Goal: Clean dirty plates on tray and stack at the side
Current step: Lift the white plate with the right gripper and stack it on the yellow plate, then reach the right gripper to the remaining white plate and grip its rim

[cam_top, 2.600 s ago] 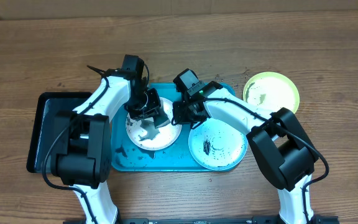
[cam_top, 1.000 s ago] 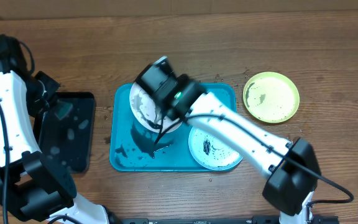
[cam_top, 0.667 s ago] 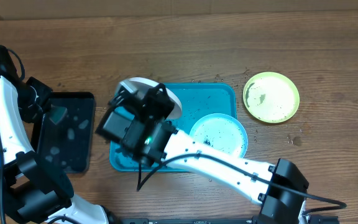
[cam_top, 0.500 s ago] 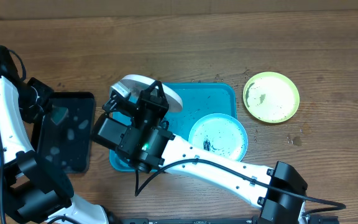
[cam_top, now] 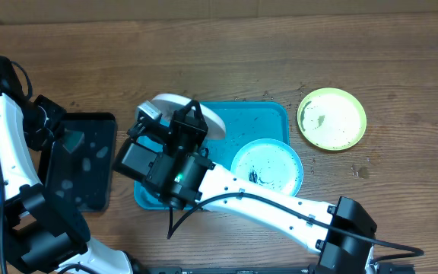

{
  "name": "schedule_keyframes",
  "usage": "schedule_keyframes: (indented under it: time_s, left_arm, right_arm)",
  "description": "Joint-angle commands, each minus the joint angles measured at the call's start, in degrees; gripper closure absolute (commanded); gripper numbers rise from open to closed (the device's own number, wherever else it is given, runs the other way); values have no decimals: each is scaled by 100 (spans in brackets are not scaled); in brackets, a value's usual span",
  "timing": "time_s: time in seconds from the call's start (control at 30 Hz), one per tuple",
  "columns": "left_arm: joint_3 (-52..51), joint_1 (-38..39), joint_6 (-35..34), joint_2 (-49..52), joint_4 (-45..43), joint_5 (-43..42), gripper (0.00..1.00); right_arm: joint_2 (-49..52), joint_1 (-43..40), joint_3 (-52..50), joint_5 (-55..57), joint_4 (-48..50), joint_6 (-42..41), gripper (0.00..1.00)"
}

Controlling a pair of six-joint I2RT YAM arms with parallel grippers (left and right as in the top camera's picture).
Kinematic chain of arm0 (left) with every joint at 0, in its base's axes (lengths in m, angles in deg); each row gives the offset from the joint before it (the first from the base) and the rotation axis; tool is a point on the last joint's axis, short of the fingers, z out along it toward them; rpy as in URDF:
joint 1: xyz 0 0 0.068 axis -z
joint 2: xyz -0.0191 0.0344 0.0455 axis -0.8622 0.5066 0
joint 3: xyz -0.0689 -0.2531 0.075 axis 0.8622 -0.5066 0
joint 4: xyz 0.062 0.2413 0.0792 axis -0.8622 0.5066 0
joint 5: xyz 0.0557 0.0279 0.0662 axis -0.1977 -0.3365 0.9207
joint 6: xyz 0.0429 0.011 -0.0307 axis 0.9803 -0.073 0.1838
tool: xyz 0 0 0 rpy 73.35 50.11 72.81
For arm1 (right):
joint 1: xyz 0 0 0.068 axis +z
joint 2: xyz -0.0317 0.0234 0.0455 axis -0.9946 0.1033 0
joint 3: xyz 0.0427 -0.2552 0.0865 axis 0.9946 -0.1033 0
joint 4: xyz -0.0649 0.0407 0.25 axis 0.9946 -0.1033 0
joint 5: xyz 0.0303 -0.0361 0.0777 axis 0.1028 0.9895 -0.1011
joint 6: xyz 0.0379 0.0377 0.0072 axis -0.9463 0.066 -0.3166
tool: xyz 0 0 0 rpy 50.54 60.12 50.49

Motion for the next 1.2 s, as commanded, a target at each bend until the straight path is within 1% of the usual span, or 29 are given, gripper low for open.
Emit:
schedule_keyframes:
  time_s: [0.0, 0.07, 0.13, 0.2, 0.37, 0.43, 0.47, 0.53, 0.7, 0.8, 0.9, 1.1, 1.13, 1.17]
  left_arm:
    - [-46, -11, -76, 59, 7, -66, 96]
    - [-46, -11, -76, 59, 15, -63, 96]
    - [-46, -11, -76, 59, 15, -63, 96]
    - [-46, -11, -76, 59, 17, -66, 96]
    - [-46, -11, -74, 59, 22, -66, 96]
    - [-46, -11, -72, 59, 24, -72, 96]
    - [-46, -11, -72, 59, 26, -85, 96]
    - [-46, -11, -72, 59, 28, -127, 96]
    - [-46, -9, -72, 59, 31, -127, 96]
    - [-46, -9, -72, 59, 31, -127, 96]
    - [-46, -9, -72, 59, 42, -129, 96]
    - [-46, -9, -72, 59, 42, -127, 96]
    - [-46, -9, -72, 59, 42, -127, 96]
    - [-46, -9, -72, 59, 39, -127, 96]
  right_arm:
    - [-188, -459, 151, -2028, -275, -1453, 96]
    - [-188, -879, 168, -3373, -503, -2103, 96]
    - [-212, -1357, 170, -4465, -649, -2564, 96]
    - [-249, -2011, 170, -5578, -796, -2916, 96]
    - [-295, -3832, 170, -8188, -1185, -3025, 96]
    - [-295, -4625, 162, -8601, -1539, -3025, 96]
    - [-295, -4850, 160, -8599, -1665, -3023, 96]
    - [-293, -5552, 151, -8395, -2114, -3021, 96]
    - [-293, -6601, -48, -7580, -2632, -3023, 96]
    - [-293, -7075, -337, -7298, -2551, -3025, 96]
    - [-293, -7436, -682, -7263, -2227, -3025, 96]
    - [-293, -7844, -1198, -7265, -1725, -3023, 96]
    - [-293, -7875, -1257, -7267, -1687, -3023, 94]
    - [-293, -7875, -1300, -7265, -1676, -2999, 86]
